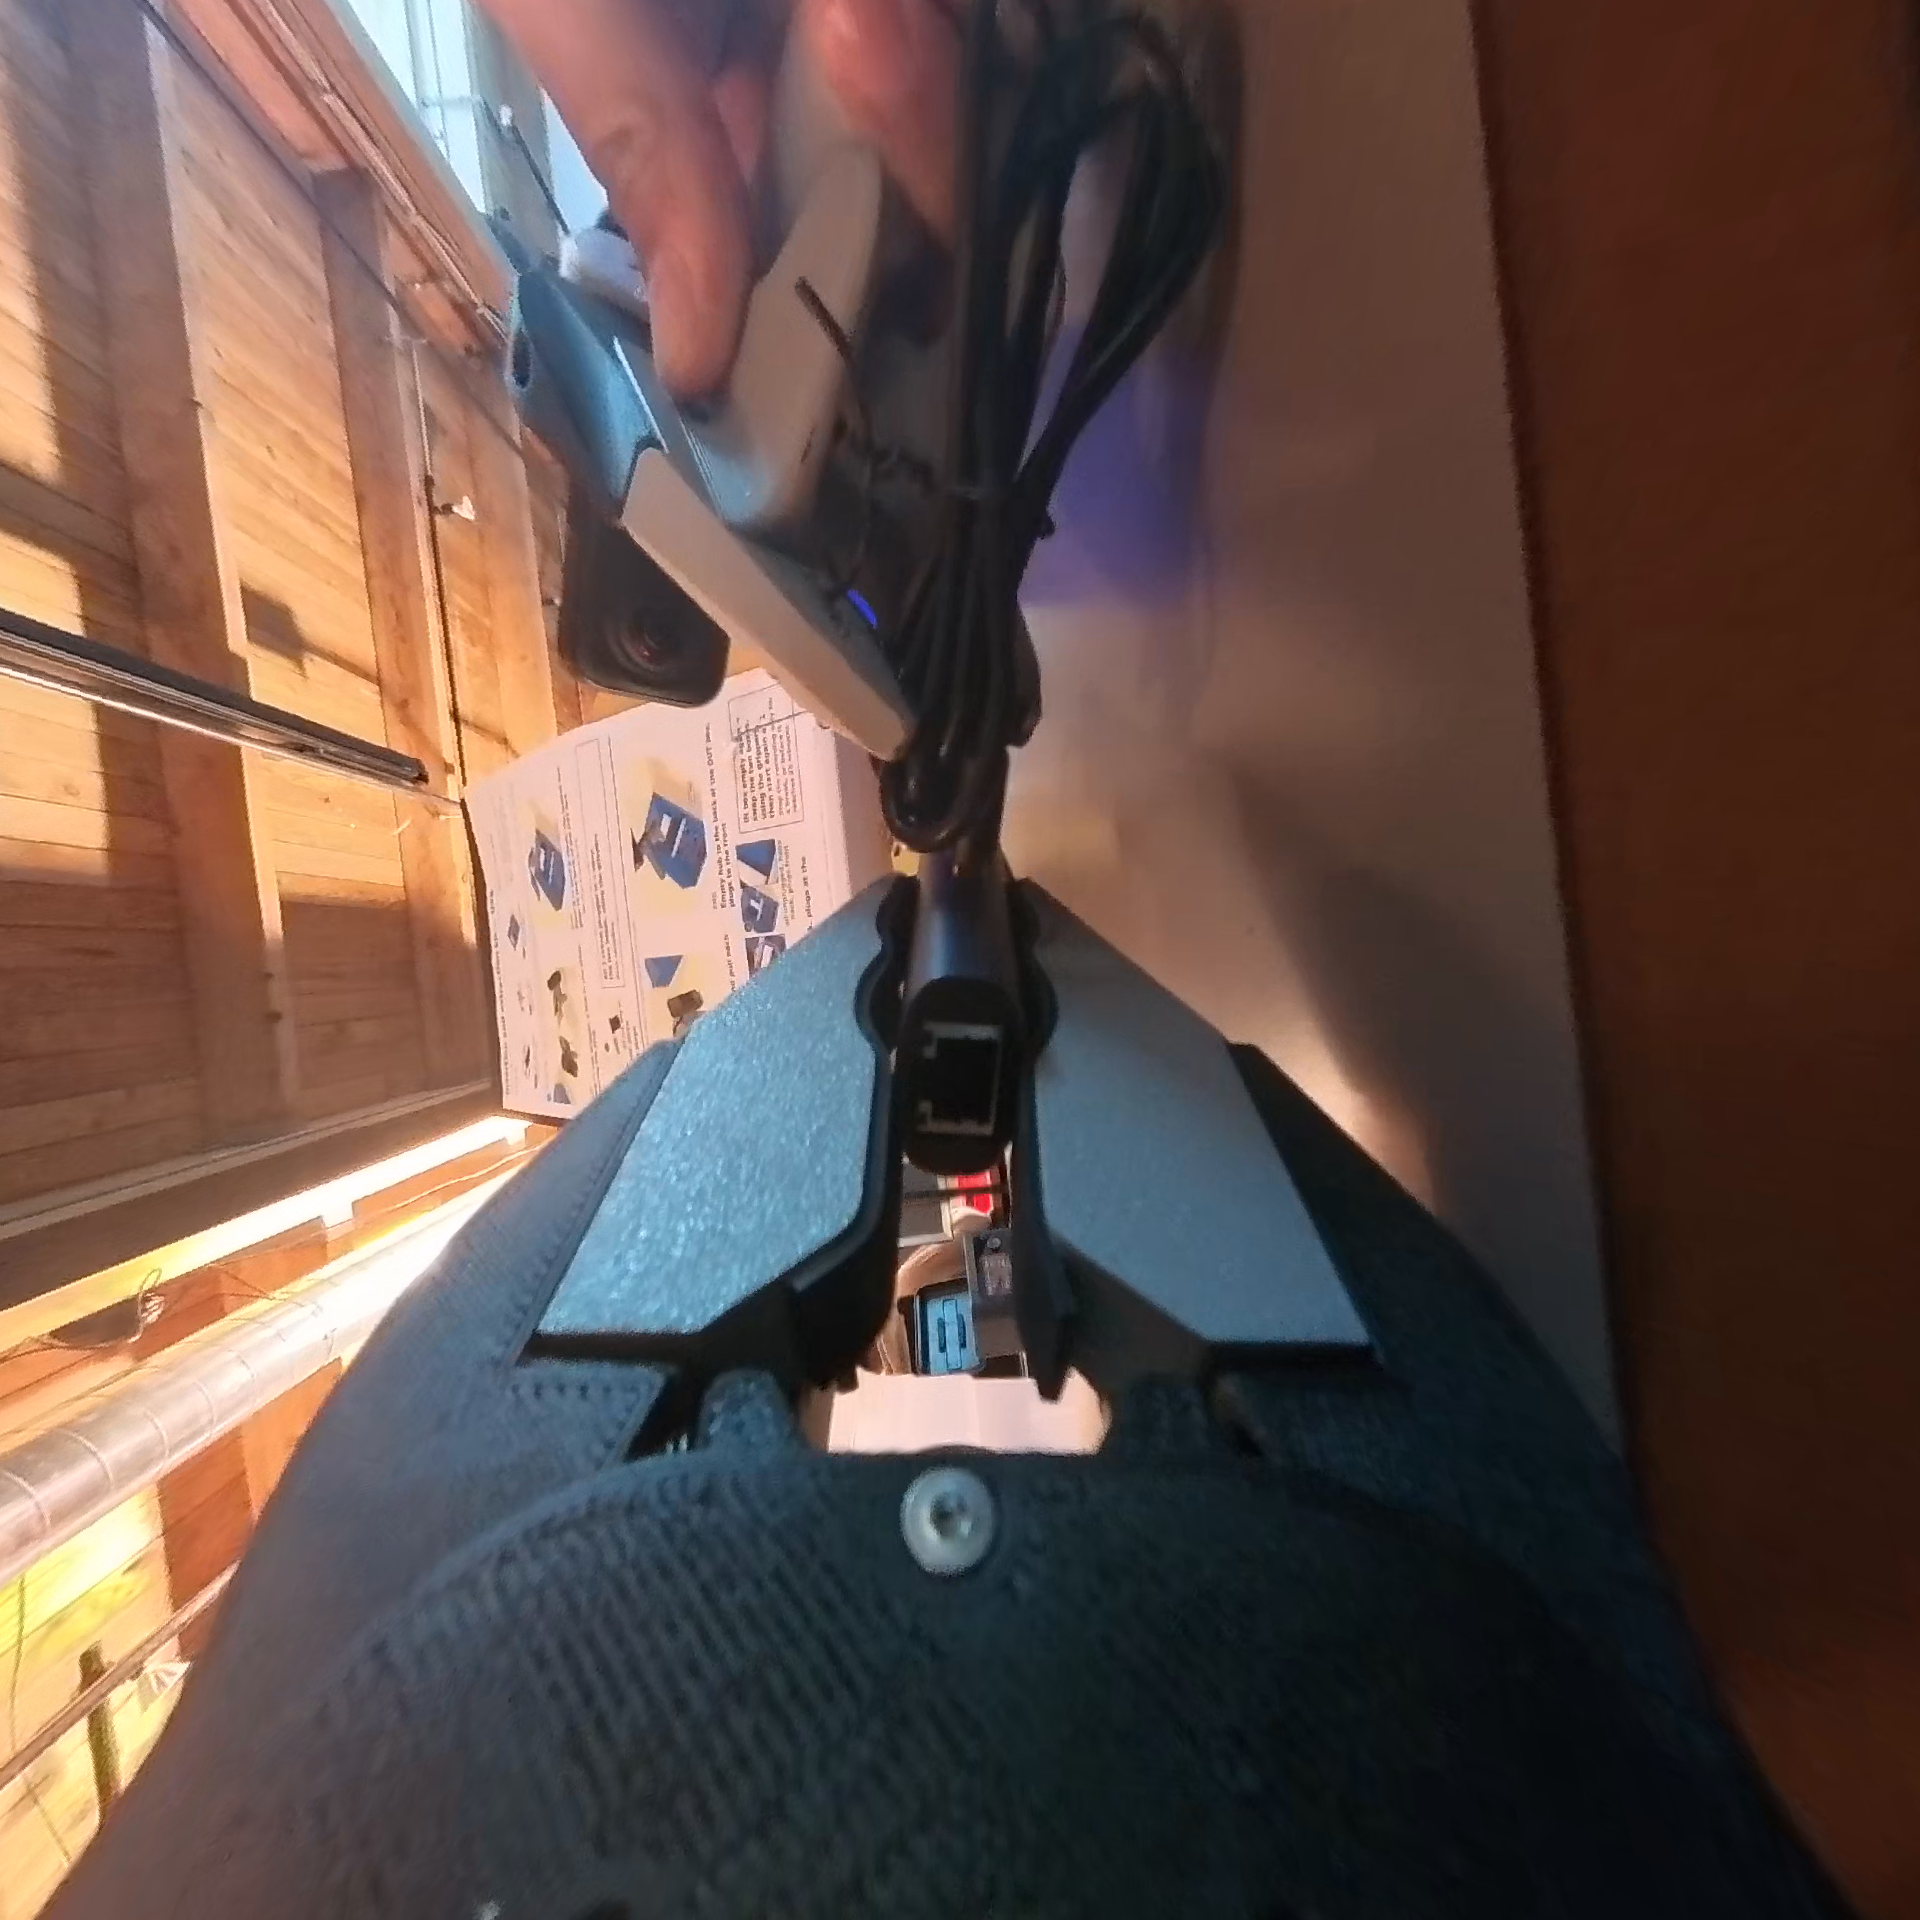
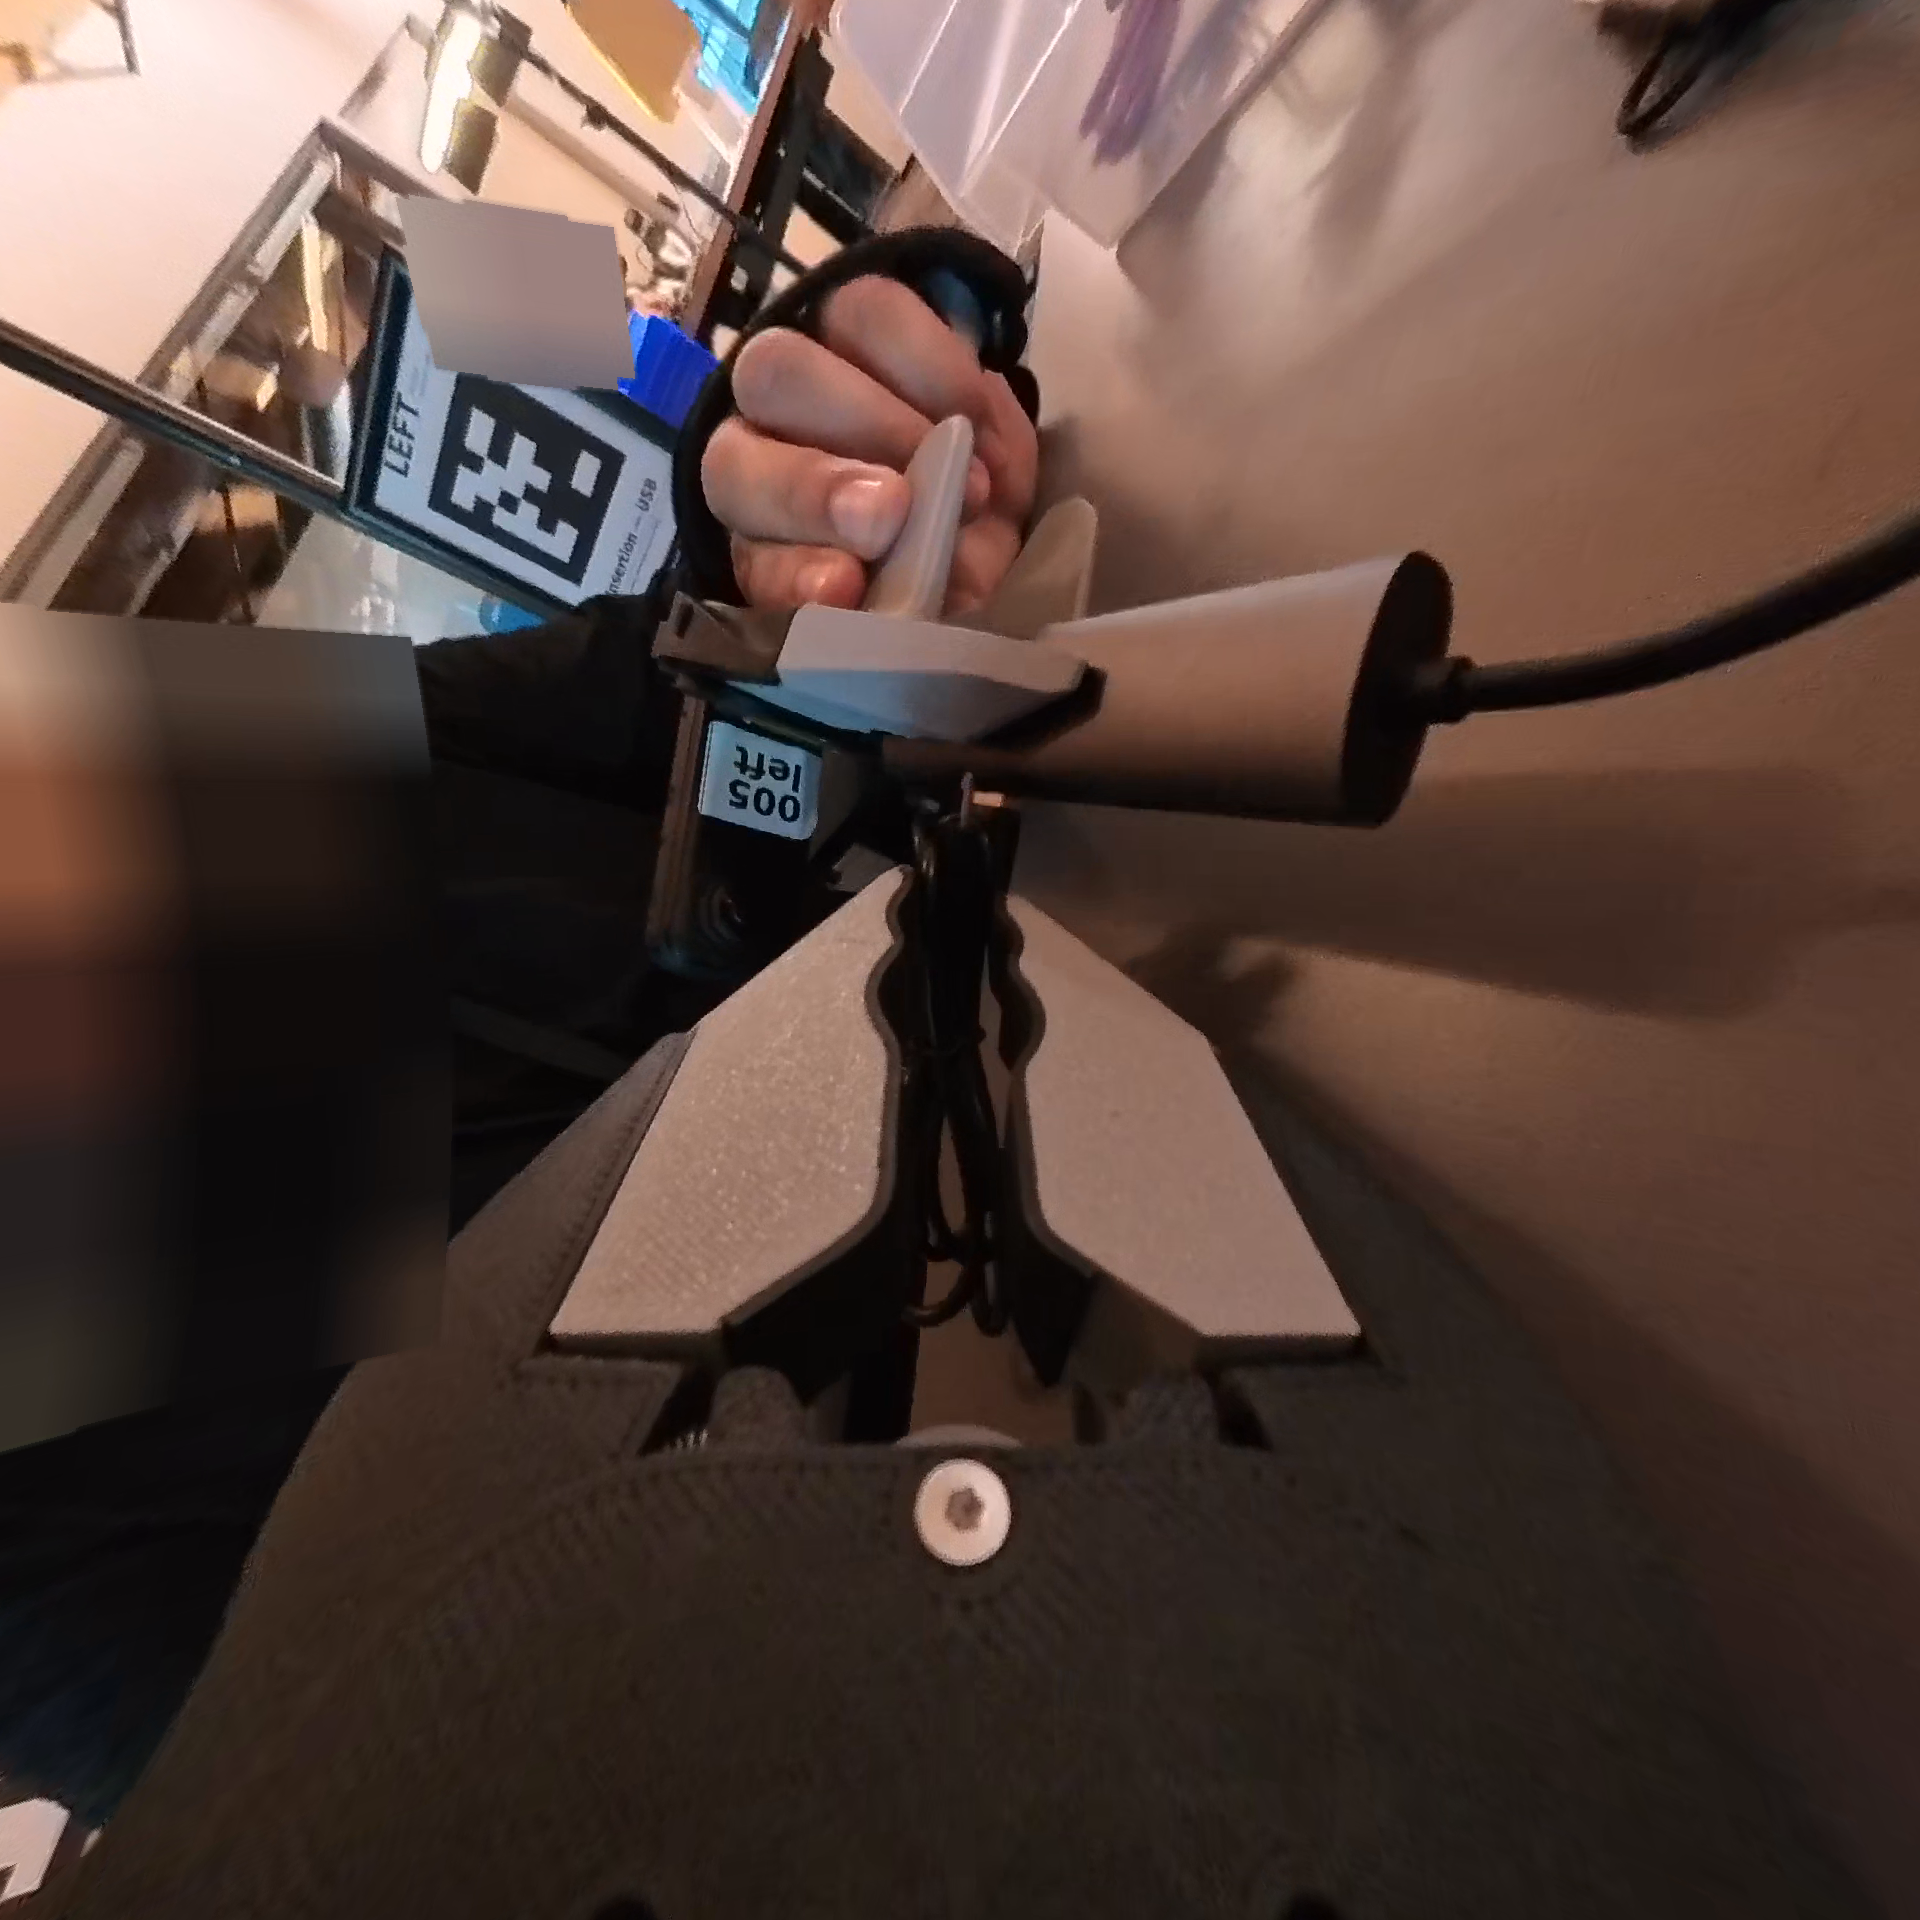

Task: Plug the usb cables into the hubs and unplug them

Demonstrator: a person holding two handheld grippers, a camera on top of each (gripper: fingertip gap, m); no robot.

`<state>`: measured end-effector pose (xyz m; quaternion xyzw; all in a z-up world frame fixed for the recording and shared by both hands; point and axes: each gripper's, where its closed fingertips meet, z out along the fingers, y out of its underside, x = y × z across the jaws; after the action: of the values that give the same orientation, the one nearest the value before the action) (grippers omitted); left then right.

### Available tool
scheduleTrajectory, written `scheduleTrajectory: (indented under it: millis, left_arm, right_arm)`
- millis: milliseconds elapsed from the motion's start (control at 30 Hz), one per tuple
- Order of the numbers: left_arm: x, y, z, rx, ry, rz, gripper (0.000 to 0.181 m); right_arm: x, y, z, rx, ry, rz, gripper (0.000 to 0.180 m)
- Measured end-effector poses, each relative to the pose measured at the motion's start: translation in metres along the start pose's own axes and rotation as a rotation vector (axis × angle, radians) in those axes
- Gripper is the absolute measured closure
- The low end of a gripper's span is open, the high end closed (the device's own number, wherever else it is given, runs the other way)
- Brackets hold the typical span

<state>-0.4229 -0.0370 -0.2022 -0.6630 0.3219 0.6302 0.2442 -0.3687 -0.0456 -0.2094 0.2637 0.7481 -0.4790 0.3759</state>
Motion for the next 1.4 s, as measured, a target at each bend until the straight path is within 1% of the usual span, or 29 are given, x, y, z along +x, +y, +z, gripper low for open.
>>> scheduleTrajectory:
  millis: [200, 300, 433, 467, 533, 600, 667, 733, 800, 900, 967, 1033, 1067, 1100, 1133, 1167, 1267, 1333, 1400]
  left_arm:
    - [-0.001, -0.004, -0.002, 0.016, -0.013, 0.003, 0.166]
    - [-0.003, 0.0, 0.001, -0.001, -0.033, 0.008, 0.166]
    - [-0.007, -0.003, 0.0, 0.034, -0.043, -0.032, 0.166]
    - [-0.009, -0.003, 0.0, 0.038, -0.047, -0.057, 0.166]
    - [-0.014, 0.0, -0.001, 0.052, -0.043, -0.131, 0.166]
    - [-0.018, -0.001, -0.003, 0.082, -0.035, -0.199, 0.166]
    - [-0.02, -0.003, -0.006, 0.125, -0.009, -0.268, 0.166]
    - [-0.025, -0.003, -0.009, 0.159, -0.005, -0.344, 0.166]
    - [-0.031, -0.001, -0.012, 0.199, 0.02, -0.458, 0.166]
    - [-0.042, -0.004, -0.02, 0.309, 0.069, -0.655, 0.166]
    - [-0.049, -0.013, -0.029, 0.407, 0.13, -0.785, 0.167]
    - [-0.054, -0.028, -0.039, 0.516, 0.207, -0.856, 0.167]
    - [-0.056, -0.034, -0.043, 0.548, 0.24, -0.873, 0.167]
    - [-0.059, -0.037, -0.044, 0.561, 0.256, -0.888, 0.166]
    - [-0.064, -0.038, -0.045, 0.564, 0.254, -0.901, 0.166]
    - [-0.066, -0.039, -0.046, 0.569, 0.27, -0.916, 0.167]
    - [-0.076, -0.041, -0.047, 0.566, 0.336, -1.024, 0.165]
    - [-0.085, -0.034, -0.043, 0.522, 0.364, -1.145, 0.159]
    - [-0.093, -0.021, -0.039, 0.458, 0.389, -1.273, 0.158]
  right_arm:
    - [-0.002, 0.003, 0.0, -0.03, -0.013, -0.031, 0.17]
    - [-0.001, -0.001, -0.002, 0.0, 0.0, -0.019, 0.169]
    - [-0.009, 0.0, -0.008, -0.013, 0.036, -0.043, 0.165]
    - [-0.011, -0.002, -0.012, -0.009, 0.079, -0.066, 0.164]
    - [-0.017, -0.012, -0.025, 0.022, 0.192, -0.157, 0.156]
    - [-0.031, -0.023, -0.04, 0.071, 0.289, -0.293, 0.151]
    - [-0.044, -0.039, -0.053, 0.149, 0.397, -0.461, 0.141]
    - [-0.053, -0.047, -0.059, 0.193, 0.482, -0.602, 0.14]
    - [-0.048, -0.044, -0.055, 0.146, 0.563, -0.687, 0.132]
    - [-0.03, -0.036, -0.044, 0.027, 0.711, -0.831, 0.13]
    - [-0.022, -0.042, -0.041, 0.019, 0.836, -0.937, 0.126]
    - [-0.023, -0.048, -0.037, 0.02, 0.923, -1.037, 0.12]
    - [-0.024, -0.047, -0.032, -0.001, 0.941, -1.081, 0.122]
    - [-0.026, -0.043, -0.027, -0.033, 0.939, -1.116, 0.129]
    - [-0.029, -0.039, -0.023, -0.06, 0.931, -1.149, 0.149]
    - [-0.033, -0.038, -0.021, -0.066, 0.935, -1.179, 0.16]
    - [-0.043, -0.039, -0.024, -0.052, 0.912, -1.164, 0.161]
    - [-0.049, -0.044, -0.031, -0.012, 0.92, -1.136, 0.163]
    - [-0.059, -0.051, -0.042, 0.054, 0.942, -1.114, 0.165]
